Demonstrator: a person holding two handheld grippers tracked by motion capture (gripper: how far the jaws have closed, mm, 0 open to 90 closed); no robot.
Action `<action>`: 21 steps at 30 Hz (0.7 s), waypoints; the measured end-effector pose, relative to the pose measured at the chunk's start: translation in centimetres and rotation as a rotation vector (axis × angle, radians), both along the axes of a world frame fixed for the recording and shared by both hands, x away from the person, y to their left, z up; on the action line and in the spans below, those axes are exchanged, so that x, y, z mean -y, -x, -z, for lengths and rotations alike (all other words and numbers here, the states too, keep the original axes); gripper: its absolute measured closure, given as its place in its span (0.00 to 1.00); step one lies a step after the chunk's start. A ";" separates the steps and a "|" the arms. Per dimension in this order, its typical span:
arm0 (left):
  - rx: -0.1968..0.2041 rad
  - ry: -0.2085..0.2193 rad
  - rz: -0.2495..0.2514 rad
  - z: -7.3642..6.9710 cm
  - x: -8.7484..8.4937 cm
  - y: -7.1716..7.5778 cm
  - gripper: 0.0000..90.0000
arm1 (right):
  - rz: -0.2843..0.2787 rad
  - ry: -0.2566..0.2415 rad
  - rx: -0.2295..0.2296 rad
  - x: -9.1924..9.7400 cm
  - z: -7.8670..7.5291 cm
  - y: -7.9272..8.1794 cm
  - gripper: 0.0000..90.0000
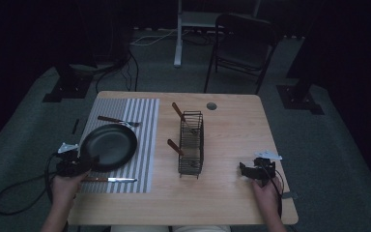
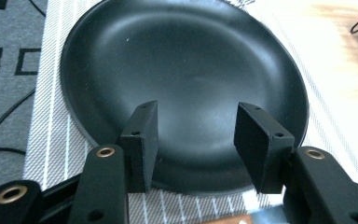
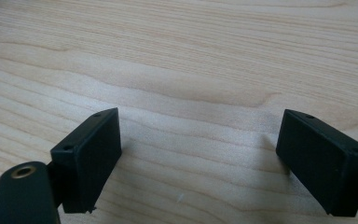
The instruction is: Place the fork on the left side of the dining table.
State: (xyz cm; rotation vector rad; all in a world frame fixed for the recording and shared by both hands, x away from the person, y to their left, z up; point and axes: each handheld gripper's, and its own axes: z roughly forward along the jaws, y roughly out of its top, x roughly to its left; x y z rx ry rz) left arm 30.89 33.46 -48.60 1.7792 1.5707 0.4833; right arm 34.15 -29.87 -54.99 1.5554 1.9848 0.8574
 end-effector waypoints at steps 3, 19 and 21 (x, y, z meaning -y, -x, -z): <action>0.002 -0.038 0.004 0.1 0.1 0.8 0.49 | 0.000 0.000 0.000 0.0 0.0 0.0 0.15; 0.017 -0.061 0.002 1.3 0.9 5.3 0.40 | 0.000 -0.001 0.000 0.0 0.0 0.0 0.15; 0.015 -0.065 0.000 1.4 0.9 5.4 0.39 | 0.000 -0.001 0.000 0.0 0.0 0.0 0.15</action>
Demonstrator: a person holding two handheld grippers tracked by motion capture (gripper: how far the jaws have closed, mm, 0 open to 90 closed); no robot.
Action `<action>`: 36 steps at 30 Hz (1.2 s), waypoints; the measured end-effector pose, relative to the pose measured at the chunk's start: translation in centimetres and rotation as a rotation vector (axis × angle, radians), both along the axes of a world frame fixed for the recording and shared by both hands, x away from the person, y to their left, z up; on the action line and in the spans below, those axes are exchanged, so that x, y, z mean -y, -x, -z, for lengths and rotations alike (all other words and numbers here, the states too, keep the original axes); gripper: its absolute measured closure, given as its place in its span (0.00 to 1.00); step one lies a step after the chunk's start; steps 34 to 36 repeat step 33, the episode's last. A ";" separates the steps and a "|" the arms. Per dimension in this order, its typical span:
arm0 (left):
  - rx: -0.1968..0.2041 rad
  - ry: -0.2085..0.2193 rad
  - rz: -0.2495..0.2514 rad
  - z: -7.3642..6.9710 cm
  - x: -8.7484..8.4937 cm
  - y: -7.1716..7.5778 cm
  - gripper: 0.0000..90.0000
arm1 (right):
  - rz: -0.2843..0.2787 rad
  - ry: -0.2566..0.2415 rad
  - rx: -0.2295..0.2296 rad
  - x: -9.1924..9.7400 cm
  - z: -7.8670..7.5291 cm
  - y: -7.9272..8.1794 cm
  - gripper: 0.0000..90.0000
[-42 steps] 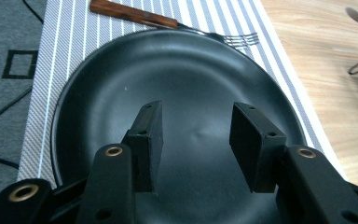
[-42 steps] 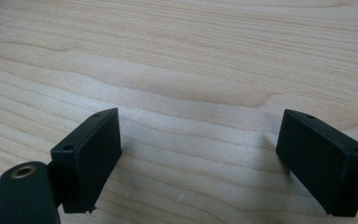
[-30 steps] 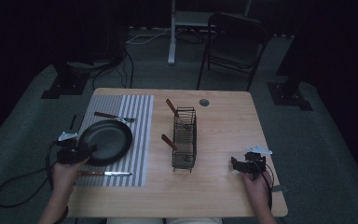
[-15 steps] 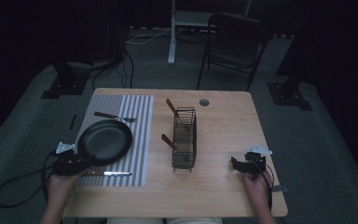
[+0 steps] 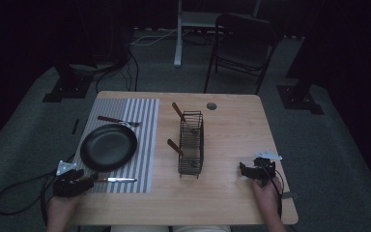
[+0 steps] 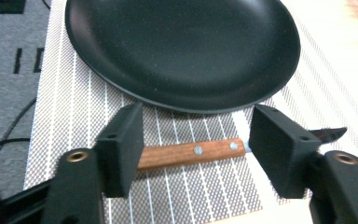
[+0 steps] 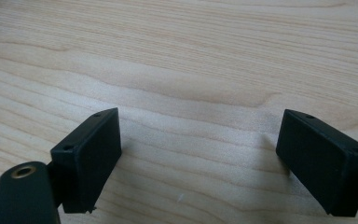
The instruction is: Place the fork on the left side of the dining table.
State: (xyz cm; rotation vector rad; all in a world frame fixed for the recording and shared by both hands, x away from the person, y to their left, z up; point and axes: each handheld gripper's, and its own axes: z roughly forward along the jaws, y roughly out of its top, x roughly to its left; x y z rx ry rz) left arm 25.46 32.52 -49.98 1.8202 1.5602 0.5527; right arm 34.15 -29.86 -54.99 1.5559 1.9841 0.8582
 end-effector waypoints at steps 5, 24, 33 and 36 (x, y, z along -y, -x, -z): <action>-0.002 -0.013 0.000 0.8 0.6 1.3 0.30 | 0.000 0.000 0.000 0.0 0.0 0.0 0.15; 0.079 -0.095 -0.183 2.5 0.6 4.7 0.11 | 0.000 0.000 0.000 0.0 0.0 0.0 0.15; 0.046 -0.150 -0.205 2.8 0.6 4.5 0.11 | 0.000 0.001 -0.001 0.0 0.0 0.0 0.15; 0.046 -0.150 -0.205 2.8 0.6 4.5 0.11 | 0.000 0.001 -0.001 0.0 0.0 0.0 0.15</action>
